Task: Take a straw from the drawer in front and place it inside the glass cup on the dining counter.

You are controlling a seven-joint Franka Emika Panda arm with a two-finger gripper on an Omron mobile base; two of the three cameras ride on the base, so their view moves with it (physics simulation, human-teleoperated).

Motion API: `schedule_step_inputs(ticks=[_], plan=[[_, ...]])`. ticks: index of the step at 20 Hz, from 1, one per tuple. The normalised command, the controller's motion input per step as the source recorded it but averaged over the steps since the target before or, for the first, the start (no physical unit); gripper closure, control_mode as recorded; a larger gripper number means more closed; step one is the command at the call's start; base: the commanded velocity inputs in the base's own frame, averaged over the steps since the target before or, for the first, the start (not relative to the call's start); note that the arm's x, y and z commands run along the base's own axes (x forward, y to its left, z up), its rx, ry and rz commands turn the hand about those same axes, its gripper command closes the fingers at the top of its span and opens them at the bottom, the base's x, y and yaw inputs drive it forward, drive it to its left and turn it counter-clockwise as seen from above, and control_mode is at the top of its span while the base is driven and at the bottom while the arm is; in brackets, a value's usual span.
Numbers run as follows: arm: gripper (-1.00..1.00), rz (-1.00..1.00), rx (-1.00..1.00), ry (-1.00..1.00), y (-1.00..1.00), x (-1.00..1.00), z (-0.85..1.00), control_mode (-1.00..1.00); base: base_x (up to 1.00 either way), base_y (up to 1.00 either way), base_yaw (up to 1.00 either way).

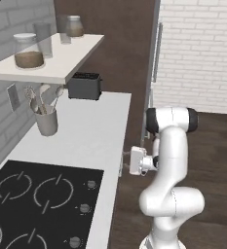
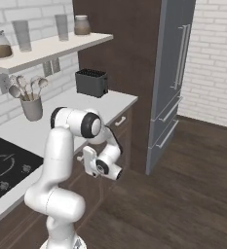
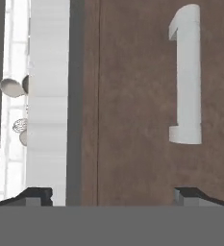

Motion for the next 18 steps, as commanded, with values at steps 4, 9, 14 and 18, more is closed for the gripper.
schedule_step_inputs(ticks=[4,9,14,18], plan=[[-1.0,0.0,0.0,-0.02,0.21,0.36,-0.16,-1.0,0.0,0.0,0.0],[-1.0,0.0,0.0,0.0,0.04,0.35,-0.25,-1.0,0.0,0.0,0.0],[-1.0,0.0,-0.01,0.0,0.01,0.23,-0.32,-1.0,0.0,0.0,0.0],[-1.0,0.0,0.0,0.0,0.15,0.13,-0.34,-1.0,0.0,0.0,0.0]])
